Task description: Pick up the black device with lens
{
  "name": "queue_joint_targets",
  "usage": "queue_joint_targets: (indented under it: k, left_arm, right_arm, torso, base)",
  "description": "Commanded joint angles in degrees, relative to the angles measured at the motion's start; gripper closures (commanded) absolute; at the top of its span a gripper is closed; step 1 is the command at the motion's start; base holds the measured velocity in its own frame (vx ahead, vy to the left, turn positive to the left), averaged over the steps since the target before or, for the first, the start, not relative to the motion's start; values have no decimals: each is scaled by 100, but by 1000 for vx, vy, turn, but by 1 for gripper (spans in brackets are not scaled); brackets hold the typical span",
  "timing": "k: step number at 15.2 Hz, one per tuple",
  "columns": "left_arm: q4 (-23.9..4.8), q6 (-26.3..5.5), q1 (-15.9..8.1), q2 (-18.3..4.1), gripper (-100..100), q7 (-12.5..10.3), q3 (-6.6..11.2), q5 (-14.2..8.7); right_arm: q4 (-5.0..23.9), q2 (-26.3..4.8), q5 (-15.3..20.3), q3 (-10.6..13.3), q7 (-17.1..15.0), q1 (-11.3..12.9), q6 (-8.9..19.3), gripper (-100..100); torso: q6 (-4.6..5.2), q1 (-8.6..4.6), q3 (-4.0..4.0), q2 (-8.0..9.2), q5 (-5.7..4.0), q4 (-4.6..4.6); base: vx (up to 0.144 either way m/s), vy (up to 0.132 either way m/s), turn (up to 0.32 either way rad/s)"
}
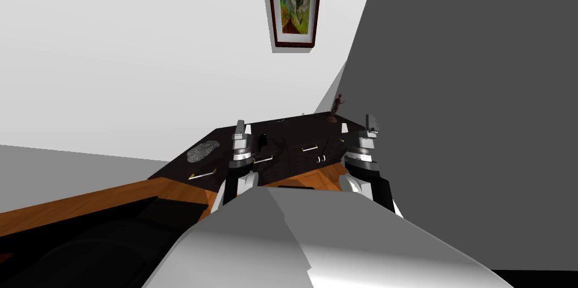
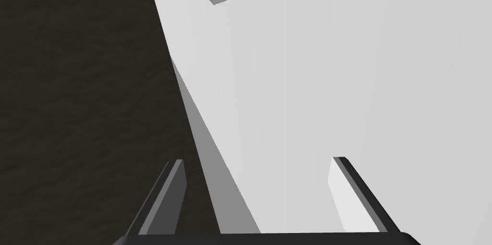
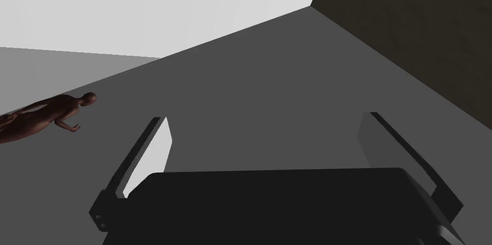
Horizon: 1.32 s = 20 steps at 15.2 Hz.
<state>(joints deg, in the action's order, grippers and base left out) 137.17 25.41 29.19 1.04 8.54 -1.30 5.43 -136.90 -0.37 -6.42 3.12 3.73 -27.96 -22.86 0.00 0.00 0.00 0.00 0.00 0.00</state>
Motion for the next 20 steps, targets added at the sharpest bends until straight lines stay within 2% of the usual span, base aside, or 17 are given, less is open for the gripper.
queue_joint_targets:
  k: [1,2,3,5,6,9,10,15,16,20]
  left_arm:
    - [-33,-12,-4,-225,-100,2,10,-3]
    - [-66,-25,-8,-367,-100,4,20,-5]
    - [-66,-25,-8,-384,-100,4,20,-5]
    - [-165,-61,-20,-693,-100,10,48,-13]
    - [-165,-61,-20,-701,-100,10,48,-13]
    - [-383,-142,-49,-1120,-100,22,110,-30]
    - [-383,-142,-49,-1120,-100,22,110,-30]
    - [-897,-330,-122,-1651,-100,51,254,-68]
    - [-897,-330,-122,-1651,-100,51,254,-68]
    - [-1400,-513,-203,-1921,-100,78,394,-104]
  right_arm:
    - [0,0,0,0,0,0,0,0]
    - [0,0,0,0,0,0,0,0]
    - [0,0,0,0,0,0,0,0]
    - [0,0,0,0,0,0,0,0]
    - [0,0,0,0,0,0,0,0]
    - [0,0,0,0,0,0,0,0]
    - [0,0,0,0,0,0,0,0]
    - [0,1,0,0,0,0,0,0]
    - [0,1,0,1,0,0,0,0]
    - [0,1,0,1,0,0,0,0]
  torso:
    - [0,0,0,0,0,0]
    - [0,0,0,0,0,0]
    - [0,-1,0,1,0,0]
    - [0,-4,0,1,-1,0]
    - [0,-6,1,2,-1,0]
    - [0,-9,2,3,-2,0]
    - [-1,-13,1,2,-2,0]
    - [-1,-22,1,2,-4,0]
    - [-1,-26,2,3,-5,0]
    - [-2,-27,-3,-4,-5,-1]
  base:
    - [-1,-4,12]
    - [-2,-13,24]
    - [-1,-16,16]
    - [-5,-20,21]
    - [-8,-24,27]
    - [-8,-33,46]
    - [-6,-45,36]
    - [-9,-57,66]
    - [-6,-69,51]
    - [7,-69,78]
